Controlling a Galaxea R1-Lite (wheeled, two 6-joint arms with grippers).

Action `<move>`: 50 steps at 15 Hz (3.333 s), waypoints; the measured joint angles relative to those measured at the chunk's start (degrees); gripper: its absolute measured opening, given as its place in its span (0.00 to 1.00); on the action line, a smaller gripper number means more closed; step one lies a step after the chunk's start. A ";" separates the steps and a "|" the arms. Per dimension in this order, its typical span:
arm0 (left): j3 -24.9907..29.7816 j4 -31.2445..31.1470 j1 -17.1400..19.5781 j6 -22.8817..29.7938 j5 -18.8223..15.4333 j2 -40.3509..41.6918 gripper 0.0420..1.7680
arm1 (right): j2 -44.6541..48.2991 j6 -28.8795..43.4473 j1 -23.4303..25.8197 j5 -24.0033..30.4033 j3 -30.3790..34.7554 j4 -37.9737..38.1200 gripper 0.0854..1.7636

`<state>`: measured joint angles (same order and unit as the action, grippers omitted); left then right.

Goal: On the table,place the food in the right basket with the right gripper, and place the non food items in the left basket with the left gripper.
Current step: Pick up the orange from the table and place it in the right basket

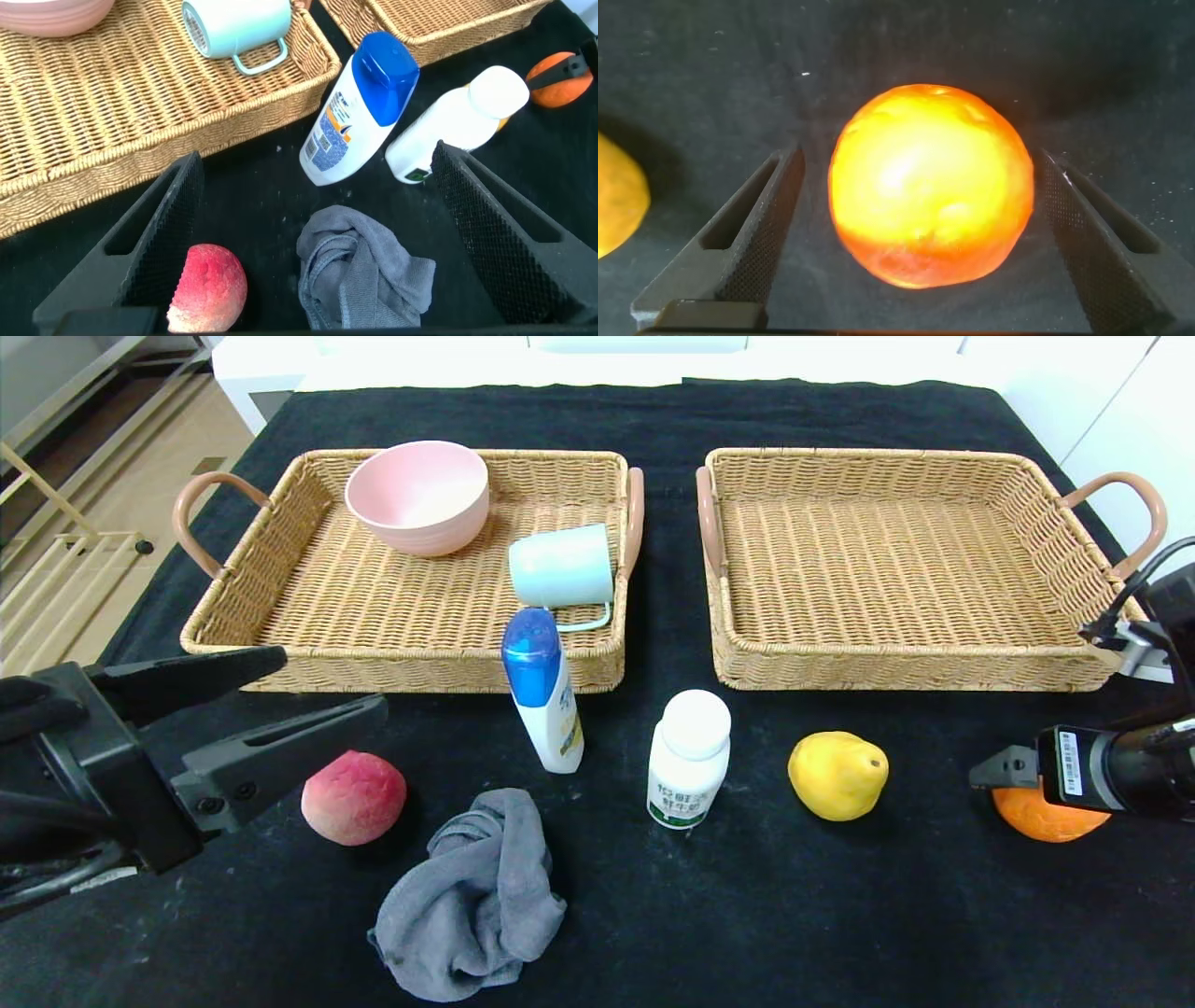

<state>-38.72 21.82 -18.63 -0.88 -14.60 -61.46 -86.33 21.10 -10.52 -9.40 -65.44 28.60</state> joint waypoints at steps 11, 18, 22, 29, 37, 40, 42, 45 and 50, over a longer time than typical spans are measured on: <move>0.52 -0.09 0.00 -0.66 0.02 0.20 1.00 | -1.17 0.50 0.27 -0.16 0.87 -0.24 0.68; 0.63 -0.13 -0.02 -0.68 0.00 0.17 1.00 | -1.15 0.48 0.22 -0.11 2.35 -2.06 0.68; 0.66 -0.16 -0.02 -0.77 0.02 0.17 1.00 | -0.22 0.37 -0.41 -0.24 2.95 -2.76 0.67; 0.71 -0.09 -0.09 -1.05 0.00 0.15 1.00 | 5.99 -1.82 -3.80 -4.22 1.35 -1.82 0.67; 0.60 -0.09 -0.09 -1.07 0.06 0.15 1.00 | 5.50 -5.21 -10.37 -13.28 -12.67 2.60 0.67; 0.63 0.37 -0.06 -1.43 -0.17 0.17 1.00 | 0.98 -6.39 -10.40 -13.49 -19.50 2.44 0.67; 1.04 0.63 -0.06 -2.50 -0.24 0.22 1.00 | -2.97 -7.63 -9.81 -13.49 -24.58 2.27 0.67; 1.16 0.63 -0.06 -2.58 -0.27 0.28 1.00 | -9.03 -8.18 -8.00 -13.31 -31.17 -0.88 0.67; 1.54 0.52 -0.13 -3.36 -0.27 0.41 1.00 | -16.99 -8.44 -6.31 -12.62 -37.45 -6.11 0.67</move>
<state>-37.18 22.35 -18.76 -4.24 -14.87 -61.05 -103.33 12.67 -16.84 -22.02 -102.89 22.49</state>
